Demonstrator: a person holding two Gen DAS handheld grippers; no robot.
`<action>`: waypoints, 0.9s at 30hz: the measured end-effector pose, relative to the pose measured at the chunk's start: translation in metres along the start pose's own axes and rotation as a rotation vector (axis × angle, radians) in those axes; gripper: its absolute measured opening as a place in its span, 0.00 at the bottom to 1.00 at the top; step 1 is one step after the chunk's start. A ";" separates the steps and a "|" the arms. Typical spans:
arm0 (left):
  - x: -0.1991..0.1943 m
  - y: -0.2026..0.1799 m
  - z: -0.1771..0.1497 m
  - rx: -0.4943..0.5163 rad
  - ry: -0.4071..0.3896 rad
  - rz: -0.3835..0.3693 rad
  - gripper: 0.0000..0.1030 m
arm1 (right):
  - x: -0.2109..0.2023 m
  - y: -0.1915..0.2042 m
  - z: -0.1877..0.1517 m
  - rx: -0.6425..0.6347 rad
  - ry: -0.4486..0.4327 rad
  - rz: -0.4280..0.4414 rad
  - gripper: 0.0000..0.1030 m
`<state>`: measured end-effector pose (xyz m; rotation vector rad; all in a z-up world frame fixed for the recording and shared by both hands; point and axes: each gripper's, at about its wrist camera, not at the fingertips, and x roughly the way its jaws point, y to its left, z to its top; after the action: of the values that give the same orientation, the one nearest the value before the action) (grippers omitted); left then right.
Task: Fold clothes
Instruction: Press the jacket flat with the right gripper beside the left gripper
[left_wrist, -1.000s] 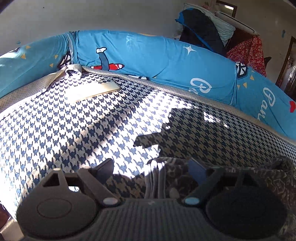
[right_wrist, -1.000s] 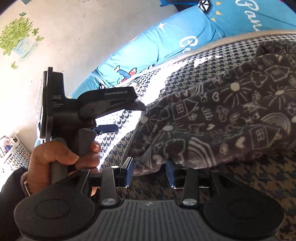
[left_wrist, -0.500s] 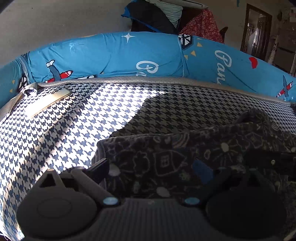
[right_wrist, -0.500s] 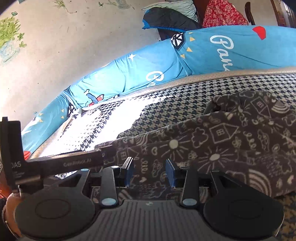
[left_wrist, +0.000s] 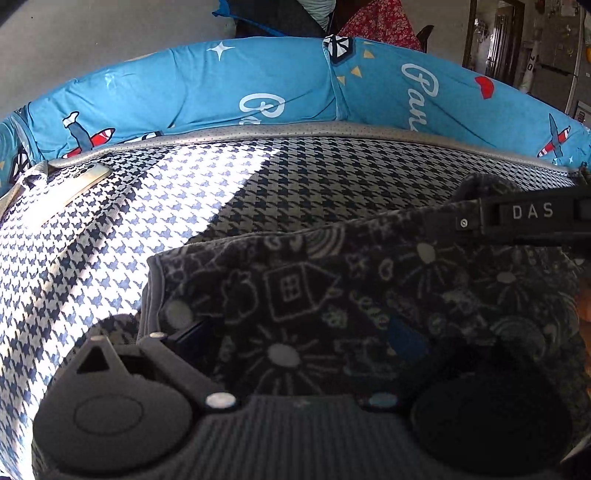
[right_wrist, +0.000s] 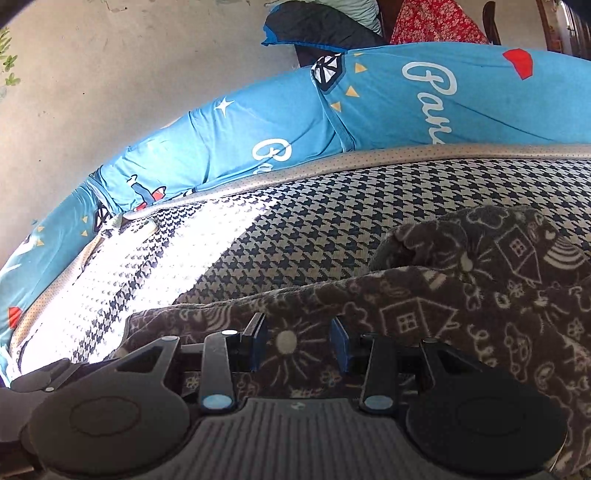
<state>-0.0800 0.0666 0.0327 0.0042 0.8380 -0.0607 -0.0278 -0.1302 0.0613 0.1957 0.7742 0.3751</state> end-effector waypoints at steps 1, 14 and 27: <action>0.002 -0.002 -0.001 0.009 0.009 0.003 0.97 | 0.003 0.000 0.001 -0.003 0.002 -0.002 0.37; 0.006 -0.015 -0.012 0.070 0.048 0.004 1.00 | 0.047 -0.021 0.020 0.068 0.066 -0.008 0.36; 0.009 -0.021 -0.013 0.099 0.065 0.005 1.00 | 0.075 -0.027 0.024 0.099 0.116 -0.009 0.36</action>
<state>-0.0849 0.0457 0.0178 0.1012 0.8993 -0.0978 0.0448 -0.1257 0.0216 0.2651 0.9086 0.3425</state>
